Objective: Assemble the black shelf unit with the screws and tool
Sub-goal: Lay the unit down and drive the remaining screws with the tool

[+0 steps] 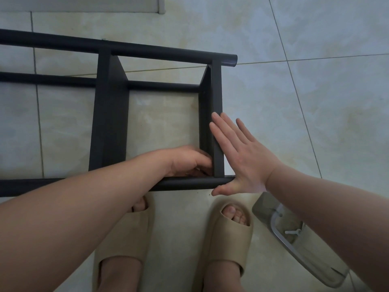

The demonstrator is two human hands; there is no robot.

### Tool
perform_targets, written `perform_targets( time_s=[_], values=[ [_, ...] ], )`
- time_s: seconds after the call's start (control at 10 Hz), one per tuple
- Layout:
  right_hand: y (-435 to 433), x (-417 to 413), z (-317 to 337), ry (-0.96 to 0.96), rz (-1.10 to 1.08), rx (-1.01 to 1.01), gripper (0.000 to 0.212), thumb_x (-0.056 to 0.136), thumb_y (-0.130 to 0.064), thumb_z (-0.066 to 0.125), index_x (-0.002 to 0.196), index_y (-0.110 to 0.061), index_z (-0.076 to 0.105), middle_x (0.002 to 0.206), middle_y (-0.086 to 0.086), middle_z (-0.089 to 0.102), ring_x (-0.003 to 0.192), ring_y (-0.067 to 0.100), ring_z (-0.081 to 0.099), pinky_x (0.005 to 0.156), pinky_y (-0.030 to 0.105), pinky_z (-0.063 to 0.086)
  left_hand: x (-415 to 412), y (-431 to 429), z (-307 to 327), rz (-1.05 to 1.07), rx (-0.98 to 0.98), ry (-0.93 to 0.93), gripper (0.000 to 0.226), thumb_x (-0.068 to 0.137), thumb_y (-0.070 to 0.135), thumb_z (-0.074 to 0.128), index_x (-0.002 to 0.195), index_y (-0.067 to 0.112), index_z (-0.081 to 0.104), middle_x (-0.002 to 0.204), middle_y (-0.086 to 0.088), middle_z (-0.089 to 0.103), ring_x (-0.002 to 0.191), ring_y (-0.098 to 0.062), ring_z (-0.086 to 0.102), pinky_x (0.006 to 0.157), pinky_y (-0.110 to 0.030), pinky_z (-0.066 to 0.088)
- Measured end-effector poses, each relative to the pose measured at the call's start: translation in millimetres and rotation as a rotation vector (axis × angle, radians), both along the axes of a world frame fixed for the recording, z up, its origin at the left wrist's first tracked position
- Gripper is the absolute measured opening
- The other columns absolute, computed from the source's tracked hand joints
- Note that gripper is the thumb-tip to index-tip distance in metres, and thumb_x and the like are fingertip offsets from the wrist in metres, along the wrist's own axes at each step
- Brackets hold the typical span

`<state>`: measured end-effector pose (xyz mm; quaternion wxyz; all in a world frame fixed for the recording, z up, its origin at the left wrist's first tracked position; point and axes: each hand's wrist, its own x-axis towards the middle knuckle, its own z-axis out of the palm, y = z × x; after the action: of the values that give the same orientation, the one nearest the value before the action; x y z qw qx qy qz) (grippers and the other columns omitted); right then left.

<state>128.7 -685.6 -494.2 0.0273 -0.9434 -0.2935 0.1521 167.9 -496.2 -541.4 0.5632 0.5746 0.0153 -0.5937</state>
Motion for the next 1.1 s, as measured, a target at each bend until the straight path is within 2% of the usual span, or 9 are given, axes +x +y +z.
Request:
perform_targets(
  time_s=[0.2, 0.4, 0.5, 0.6, 0.7, 0.8, 0.9, 1.0, 1.1],
  values=[
    [0.5, -1.5, -1.4, -0.001, -0.001, 0.013, 0.136, 0.072, -0.096, 0.041, 0.16, -0.003, -0.004, 0.168, 0.013, -0.013, 0.156, 0.031, -0.011, 0.125, 0.057, 0.01, -1.0, 1.0, -3.5, -0.034, 0.011, -0.012, 0.015, 0.088, -0.006, 0.061, 0.081, 0.007, 0.064, 0.063, -0.003, 0.065, 0.054, -0.011, 0.062, 0.053, -0.018, 0.049],
    [0.9, -1.0, -1.7, 0.0, -0.005, 0.007, 0.136, 0.072, -0.095, 0.042, 0.16, -0.003, -0.004, 0.169, 0.013, -0.012, 0.156, 0.031, -0.011, 0.125, 0.058, 0.01, 0.7, 1.4, -3.8, -0.014, -0.03, 0.047, 0.014, 0.088, -0.007, 0.058, 0.087, 0.004, 0.067, 0.079, -0.01, 0.071, 0.071, -0.019, 0.07, 0.068, -0.026, 0.056],
    [0.8, -0.9, -1.3, -0.001, -0.002, 0.003, 0.136, 0.072, -0.095, 0.041, 0.16, -0.003, -0.004, 0.168, 0.013, -0.014, 0.156, 0.03, -0.012, 0.125, 0.057, 0.008, -0.4, 1.7, -1.4, -0.026, -0.042, 0.072, 0.031, 0.089, -0.006, 0.052, 0.073, 0.012, 0.071, 0.071, -0.003, 0.07, 0.069, -0.016, 0.069, 0.067, -0.026, 0.054],
    [0.6, -1.7, -1.0, -0.001, -0.003, 0.011, 0.136, 0.072, -0.095, 0.041, 0.16, -0.003, -0.004, 0.168, 0.013, -0.013, 0.156, 0.031, -0.011, 0.125, 0.057, 0.008, -2.0, 1.3, 2.1, -0.067, -0.003, 0.005, 0.015, 0.088, 0.002, 0.06, 0.085, 0.006, 0.074, 0.085, -0.011, 0.071, 0.083, -0.024, 0.066, 0.086, -0.038, 0.053],
    [0.6, -1.0, -1.0, 0.001, -0.003, 0.01, 0.136, 0.072, -0.095, 0.042, 0.16, -0.002, -0.003, 0.168, 0.014, -0.012, 0.156, 0.031, -0.011, 0.125, 0.058, 0.009, -1.5, 2.5, 4.5, -0.054, 0.037, -0.024, 0.015, 0.078, 0.007, 0.068, 0.092, 0.001, 0.068, 0.088, -0.02, 0.063, 0.085, -0.031, 0.058, 0.083, -0.041, 0.045],
    [0.5, -0.7, -0.7, 0.001, -0.002, 0.004, 0.136, 0.072, -0.095, 0.042, 0.16, -0.002, -0.004, 0.168, 0.014, -0.012, 0.156, 0.031, -0.011, 0.125, 0.057, 0.009, -1.1, 2.2, 0.7, -0.042, 0.029, -0.007, 0.014, 0.088, -0.002, 0.063, 0.101, 0.0, 0.065, 0.092, -0.022, 0.059, 0.086, -0.031, 0.056, 0.082, -0.039, 0.043],
    [0.7, -0.9, -0.5, 0.004, -0.002, 0.002, 0.136, 0.072, -0.095, 0.041, 0.16, -0.002, -0.004, 0.168, 0.013, -0.013, 0.156, 0.031, -0.012, 0.125, 0.057, 0.009, -0.3, 2.1, -2.6, -0.019, -0.006, 0.021, 0.009, 0.089, -0.006, 0.06, 0.095, -0.001, 0.063, 0.077, -0.013, 0.066, 0.067, -0.02, 0.065, 0.064, -0.023, 0.05],
    [1.0, -0.9, -0.6, 0.005, -0.003, 0.002, 0.136, 0.072, -0.096, 0.04, 0.16, -0.003, -0.004, 0.168, 0.013, -0.014, 0.156, 0.03, -0.012, 0.125, 0.057, 0.008, 0.8, 1.2, -1.6, 0.009, -0.049, 0.074, 0.024, 0.089, -0.01, 0.051, 0.078, 0.007, 0.064, 0.065, -0.001, 0.068, 0.06, -0.01, 0.068, 0.055, -0.016, 0.05],
    [1.0, -1.1, -0.5, 0.004, -0.003, -0.001, 0.135, 0.072, -0.096, 0.039, 0.16, -0.003, -0.004, 0.168, 0.013, -0.013, 0.156, 0.031, -0.012, 0.125, 0.057, 0.009, 0.0, 1.5, -1.2, -0.014, -0.04, 0.05, 0.037, 0.091, -0.002, 0.054, 0.065, 0.015, 0.073, 0.07, 0.0, 0.071, 0.068, -0.012, 0.07, 0.062, -0.019, 0.053]
  ],
)
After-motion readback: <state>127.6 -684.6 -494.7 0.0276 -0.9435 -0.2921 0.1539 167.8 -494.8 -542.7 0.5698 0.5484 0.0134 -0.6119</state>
